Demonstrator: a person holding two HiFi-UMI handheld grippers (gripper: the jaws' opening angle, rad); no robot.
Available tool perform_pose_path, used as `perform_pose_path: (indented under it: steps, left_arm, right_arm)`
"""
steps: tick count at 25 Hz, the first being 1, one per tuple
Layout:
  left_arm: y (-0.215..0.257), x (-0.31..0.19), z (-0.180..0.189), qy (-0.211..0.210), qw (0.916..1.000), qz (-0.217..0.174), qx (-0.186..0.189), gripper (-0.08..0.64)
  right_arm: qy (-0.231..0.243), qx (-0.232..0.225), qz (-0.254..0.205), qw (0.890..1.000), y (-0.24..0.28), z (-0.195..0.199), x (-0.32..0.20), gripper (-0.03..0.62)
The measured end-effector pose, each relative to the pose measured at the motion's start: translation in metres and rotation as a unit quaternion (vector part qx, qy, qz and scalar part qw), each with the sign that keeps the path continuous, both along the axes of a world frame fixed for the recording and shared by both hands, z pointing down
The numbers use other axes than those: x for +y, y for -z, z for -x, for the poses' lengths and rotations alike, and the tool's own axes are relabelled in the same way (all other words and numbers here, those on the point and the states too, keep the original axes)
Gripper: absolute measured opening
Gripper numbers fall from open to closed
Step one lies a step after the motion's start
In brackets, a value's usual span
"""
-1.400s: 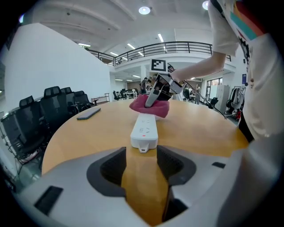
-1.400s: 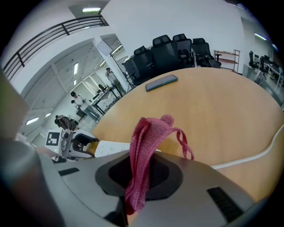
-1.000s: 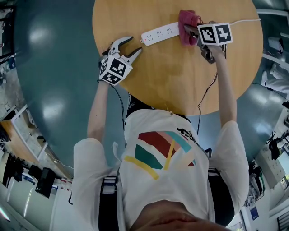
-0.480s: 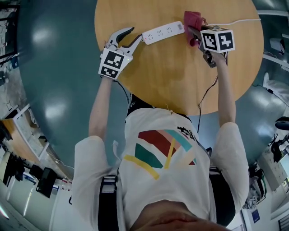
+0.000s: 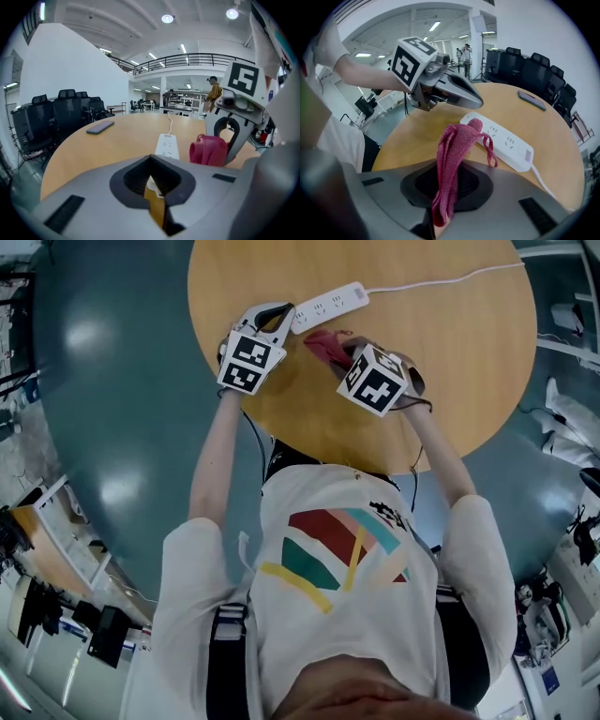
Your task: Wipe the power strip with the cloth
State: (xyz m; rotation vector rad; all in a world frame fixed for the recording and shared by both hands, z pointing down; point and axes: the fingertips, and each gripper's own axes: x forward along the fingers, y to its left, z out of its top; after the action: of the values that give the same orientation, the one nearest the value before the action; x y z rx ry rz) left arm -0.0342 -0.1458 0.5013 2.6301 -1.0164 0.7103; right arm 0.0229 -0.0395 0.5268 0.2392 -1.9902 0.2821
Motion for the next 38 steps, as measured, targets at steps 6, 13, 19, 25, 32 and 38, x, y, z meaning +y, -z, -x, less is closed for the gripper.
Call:
perform_pose_path:
  steps: [6,13,19,25,32,38]
  left_arm:
    - [-0.009,0.002,-0.01,-0.019,0.9998,0.01,0.007,0.043]
    - [-0.02,0.009,-0.008,-0.018,0.9987,0.024,0.041,0.043]
    - [-0.019,0.006,-0.005,-0.025,0.9986,0.018,0.044,0.043]
    - [-0.02,0.01,-0.011,-0.048,0.9987,-0.005,0.014,0.043]
    - [-0.02,0.011,-0.012,-0.062,0.998,-0.011,0.008,0.043]
    - [-0.017,0.01,-0.013,-0.066,0.9977,-0.011,0.009,0.043]
  right_arm:
    - [0.025,0.007,-0.002,1.0,-0.015,0.034,-0.006,0.04]
    - [0.007,0.016,-0.003,1.0,-0.025,0.044,-0.019,0.04]
    - [-0.001,0.024,-0.002,1.0,-0.026,0.049,-0.039,0.04]
    - [-0.039,0.024,-0.005,0.999,-0.027,0.029,-0.053,0.04]
    - [-0.088,0.056,-0.03,0.994,-0.026,-0.014,-0.083,0.04]
    - [-0.136,0.091,-0.059,0.985,-0.023,-0.067,-0.124,0.04]
